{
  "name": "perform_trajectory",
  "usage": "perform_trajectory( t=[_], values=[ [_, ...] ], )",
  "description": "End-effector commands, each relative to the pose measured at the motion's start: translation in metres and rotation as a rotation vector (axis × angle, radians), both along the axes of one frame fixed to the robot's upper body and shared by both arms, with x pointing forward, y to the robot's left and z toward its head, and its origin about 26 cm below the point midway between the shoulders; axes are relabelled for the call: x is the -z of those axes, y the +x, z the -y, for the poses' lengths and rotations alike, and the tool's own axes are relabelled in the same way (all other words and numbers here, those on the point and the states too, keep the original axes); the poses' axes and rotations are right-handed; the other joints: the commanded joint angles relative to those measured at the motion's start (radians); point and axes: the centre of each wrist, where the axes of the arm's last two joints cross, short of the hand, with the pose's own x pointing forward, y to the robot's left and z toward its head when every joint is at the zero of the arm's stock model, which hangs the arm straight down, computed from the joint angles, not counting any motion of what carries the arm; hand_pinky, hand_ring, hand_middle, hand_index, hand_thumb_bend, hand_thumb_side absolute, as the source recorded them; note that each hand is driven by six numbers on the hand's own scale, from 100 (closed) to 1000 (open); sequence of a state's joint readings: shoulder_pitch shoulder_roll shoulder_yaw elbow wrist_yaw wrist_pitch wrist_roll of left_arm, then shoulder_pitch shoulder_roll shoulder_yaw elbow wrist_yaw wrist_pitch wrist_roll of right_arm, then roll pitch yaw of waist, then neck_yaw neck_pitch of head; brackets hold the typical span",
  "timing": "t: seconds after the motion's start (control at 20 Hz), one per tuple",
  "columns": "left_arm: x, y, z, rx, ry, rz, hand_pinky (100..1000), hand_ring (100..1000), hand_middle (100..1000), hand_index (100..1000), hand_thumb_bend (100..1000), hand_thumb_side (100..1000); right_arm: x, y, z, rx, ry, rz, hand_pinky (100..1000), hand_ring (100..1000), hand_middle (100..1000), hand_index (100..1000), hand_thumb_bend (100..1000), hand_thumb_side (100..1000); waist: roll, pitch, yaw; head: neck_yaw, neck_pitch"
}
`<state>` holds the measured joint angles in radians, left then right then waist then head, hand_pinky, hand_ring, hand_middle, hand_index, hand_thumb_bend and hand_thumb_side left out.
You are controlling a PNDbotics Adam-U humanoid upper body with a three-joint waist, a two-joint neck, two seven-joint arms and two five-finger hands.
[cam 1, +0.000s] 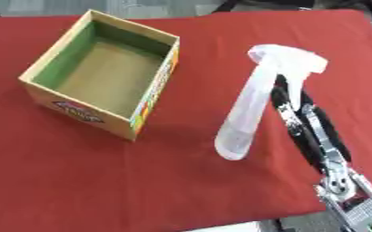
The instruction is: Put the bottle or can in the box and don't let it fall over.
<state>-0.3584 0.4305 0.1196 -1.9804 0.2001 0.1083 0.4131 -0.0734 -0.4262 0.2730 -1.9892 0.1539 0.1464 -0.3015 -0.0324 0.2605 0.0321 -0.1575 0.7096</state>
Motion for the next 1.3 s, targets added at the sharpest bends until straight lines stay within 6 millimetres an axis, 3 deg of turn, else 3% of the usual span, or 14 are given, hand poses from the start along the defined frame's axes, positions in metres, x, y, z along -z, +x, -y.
perform_trajectory(
  t=[0.05, 1.3],
  values=[
    [-0.009, -0.003, 0.002, 0.011, 0.015, 0.032, 485, 1000, 1000, 743, 303, 939, -0.004, -0.001, 0.002, -0.014, -0.013, 0.015, 848, 963, 936, 1000, 265, 1000, 0.003, -0.013, 0.002, -0.005, -0.013],
    [-0.009, -0.003, 0.001, 0.008, 0.015, 0.030, 484, 1000, 1000, 732, 302, 939, 0.007, -0.007, -0.004, -0.059, 0.018, 0.037, 846, 966, 930, 1000, 311, 1000, 0.006, -0.014, -0.004, -0.012, -0.012]
  ],
)
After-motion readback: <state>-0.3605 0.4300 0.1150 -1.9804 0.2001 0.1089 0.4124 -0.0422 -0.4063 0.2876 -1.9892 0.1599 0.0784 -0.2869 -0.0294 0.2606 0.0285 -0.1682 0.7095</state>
